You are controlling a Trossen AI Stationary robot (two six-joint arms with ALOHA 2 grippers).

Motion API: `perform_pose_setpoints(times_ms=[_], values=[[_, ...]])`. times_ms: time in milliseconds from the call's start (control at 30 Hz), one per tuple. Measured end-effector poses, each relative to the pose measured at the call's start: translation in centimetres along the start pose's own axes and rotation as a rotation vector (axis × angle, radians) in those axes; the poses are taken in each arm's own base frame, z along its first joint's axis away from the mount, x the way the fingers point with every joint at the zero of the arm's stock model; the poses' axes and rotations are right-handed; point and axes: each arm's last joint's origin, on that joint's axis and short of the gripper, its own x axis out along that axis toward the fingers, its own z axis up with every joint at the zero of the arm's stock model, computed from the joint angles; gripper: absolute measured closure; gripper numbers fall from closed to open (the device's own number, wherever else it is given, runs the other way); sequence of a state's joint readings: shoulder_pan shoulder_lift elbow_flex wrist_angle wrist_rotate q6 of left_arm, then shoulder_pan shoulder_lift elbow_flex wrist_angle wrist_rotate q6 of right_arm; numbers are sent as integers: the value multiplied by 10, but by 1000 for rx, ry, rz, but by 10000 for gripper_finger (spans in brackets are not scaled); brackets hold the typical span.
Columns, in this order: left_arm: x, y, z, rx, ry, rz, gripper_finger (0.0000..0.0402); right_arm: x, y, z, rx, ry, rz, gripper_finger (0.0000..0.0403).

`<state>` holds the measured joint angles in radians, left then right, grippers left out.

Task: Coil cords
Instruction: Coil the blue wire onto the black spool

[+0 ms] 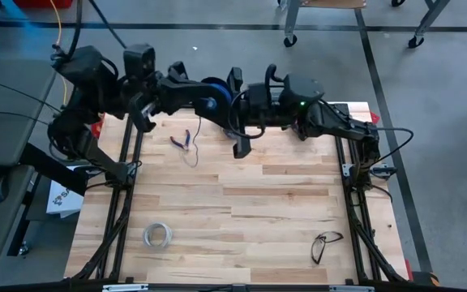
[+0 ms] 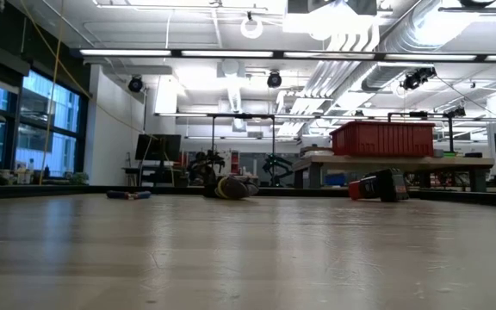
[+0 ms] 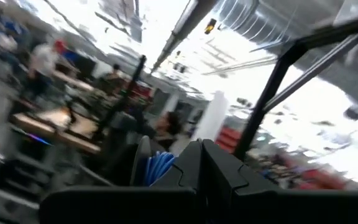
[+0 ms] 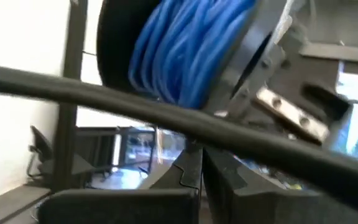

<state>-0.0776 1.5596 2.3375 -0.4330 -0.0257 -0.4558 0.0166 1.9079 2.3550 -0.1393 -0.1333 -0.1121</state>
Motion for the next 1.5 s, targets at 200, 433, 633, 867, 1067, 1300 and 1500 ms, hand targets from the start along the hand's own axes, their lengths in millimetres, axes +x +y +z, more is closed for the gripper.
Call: perform_pose_setpoints(times_ms=[200,433,633,867,1067,1300,1500], values=[[15,0,-4,-212,-41,-72,401,0,0,7,-50,-83,61,403],[25,1,-12,-415,18,-155,401,-1,-1,12,-218,-146,63,403],[14,0,-12,-529,118,-133,401,-2,-10,10,-327,-134,45,403],[-10,4,-15,-467,294,-23,401,-2,-18,-1,-463,-41,40,403],[-37,6,-18,-422,481,29,401,-5,-22,-8,-609,93,-12,401],[-49,10,-25,-397,592,100,401,-7,-27,-15,-625,169,-36,401],[-54,15,-27,-347,625,149,401,-12,-32,-14,-460,232,-105,402]])
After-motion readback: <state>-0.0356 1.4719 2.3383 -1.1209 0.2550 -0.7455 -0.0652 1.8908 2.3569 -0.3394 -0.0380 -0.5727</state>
